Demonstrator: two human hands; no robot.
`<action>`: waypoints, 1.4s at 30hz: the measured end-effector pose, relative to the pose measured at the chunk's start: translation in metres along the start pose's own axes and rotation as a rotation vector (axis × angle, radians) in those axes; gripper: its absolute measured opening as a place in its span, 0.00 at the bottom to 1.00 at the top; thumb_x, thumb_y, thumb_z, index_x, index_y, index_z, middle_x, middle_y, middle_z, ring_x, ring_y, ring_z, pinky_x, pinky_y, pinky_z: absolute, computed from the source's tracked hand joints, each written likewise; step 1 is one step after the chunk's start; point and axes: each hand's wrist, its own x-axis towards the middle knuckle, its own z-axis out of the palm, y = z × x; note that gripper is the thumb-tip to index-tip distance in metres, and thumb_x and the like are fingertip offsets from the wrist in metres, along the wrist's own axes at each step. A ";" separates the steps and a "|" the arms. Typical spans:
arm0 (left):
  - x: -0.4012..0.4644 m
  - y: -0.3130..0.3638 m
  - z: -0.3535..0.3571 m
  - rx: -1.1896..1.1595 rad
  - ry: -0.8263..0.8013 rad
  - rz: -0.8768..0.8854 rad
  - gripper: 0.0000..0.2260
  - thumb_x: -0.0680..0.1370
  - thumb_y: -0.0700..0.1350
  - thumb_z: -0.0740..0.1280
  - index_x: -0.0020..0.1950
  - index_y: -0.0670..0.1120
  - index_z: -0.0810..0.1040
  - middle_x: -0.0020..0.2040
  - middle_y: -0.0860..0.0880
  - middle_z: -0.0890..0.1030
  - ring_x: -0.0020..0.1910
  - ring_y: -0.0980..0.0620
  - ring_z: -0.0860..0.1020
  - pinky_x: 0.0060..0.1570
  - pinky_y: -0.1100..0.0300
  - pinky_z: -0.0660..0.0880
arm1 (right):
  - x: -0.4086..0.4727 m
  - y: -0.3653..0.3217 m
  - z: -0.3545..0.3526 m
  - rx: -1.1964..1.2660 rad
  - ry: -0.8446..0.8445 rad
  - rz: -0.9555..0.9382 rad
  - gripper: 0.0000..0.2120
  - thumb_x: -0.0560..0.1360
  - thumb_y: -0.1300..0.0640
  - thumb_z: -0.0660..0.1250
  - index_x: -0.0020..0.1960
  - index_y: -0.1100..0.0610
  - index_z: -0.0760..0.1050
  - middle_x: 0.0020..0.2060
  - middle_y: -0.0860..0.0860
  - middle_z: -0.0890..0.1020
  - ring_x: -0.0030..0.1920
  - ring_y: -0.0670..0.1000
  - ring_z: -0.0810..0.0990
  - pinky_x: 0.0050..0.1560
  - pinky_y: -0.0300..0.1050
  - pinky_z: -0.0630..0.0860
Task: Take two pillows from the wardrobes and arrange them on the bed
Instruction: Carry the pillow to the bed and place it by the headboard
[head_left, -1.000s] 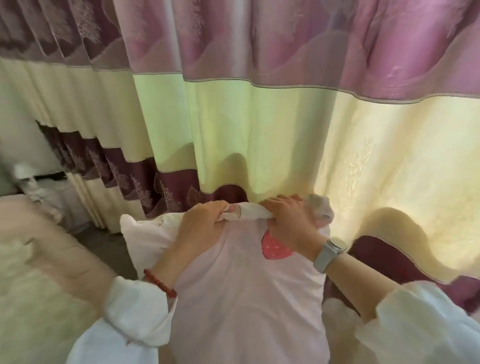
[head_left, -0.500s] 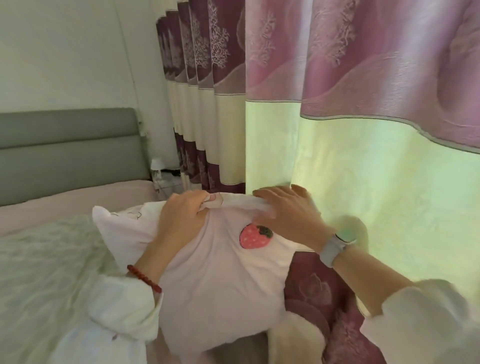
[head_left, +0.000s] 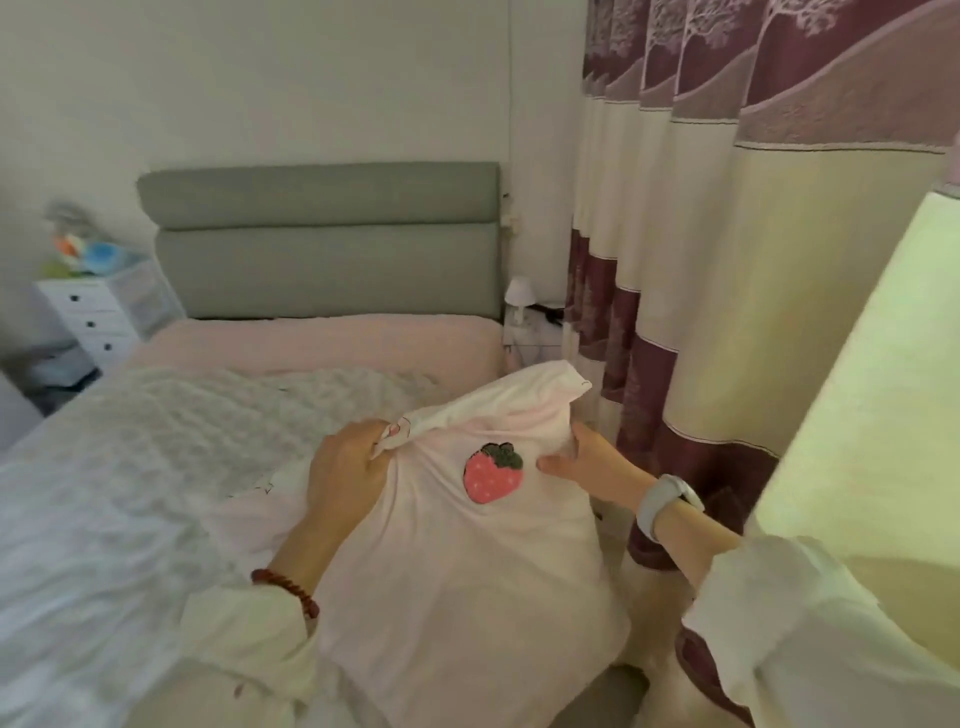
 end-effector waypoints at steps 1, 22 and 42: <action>0.005 -0.007 0.000 0.013 -0.015 -0.040 0.05 0.73 0.33 0.66 0.47 0.38 0.79 0.40 0.38 0.80 0.38 0.39 0.77 0.35 0.54 0.69 | 0.018 -0.002 0.009 0.003 -0.006 -0.028 0.15 0.72 0.64 0.68 0.57 0.56 0.70 0.57 0.55 0.77 0.59 0.57 0.75 0.50 0.28 0.72; 0.330 -0.023 0.071 -0.111 0.414 -0.131 0.08 0.73 0.39 0.68 0.49 0.37 0.77 0.39 0.46 0.80 0.42 0.43 0.79 0.38 0.62 0.65 | 0.363 -0.106 -0.015 -0.021 -0.089 -0.574 0.15 0.68 0.49 0.70 0.52 0.50 0.70 0.46 0.45 0.72 0.48 0.49 0.72 0.46 0.43 0.67; 0.561 -0.183 0.162 0.758 -0.149 0.119 0.38 0.69 0.55 0.68 0.74 0.52 0.53 0.71 0.48 0.67 0.74 0.42 0.54 0.64 0.29 0.40 | 0.669 -0.091 0.013 -0.404 -0.025 -0.584 0.08 0.74 0.61 0.64 0.53 0.60 0.74 0.49 0.57 0.80 0.51 0.59 0.76 0.46 0.47 0.69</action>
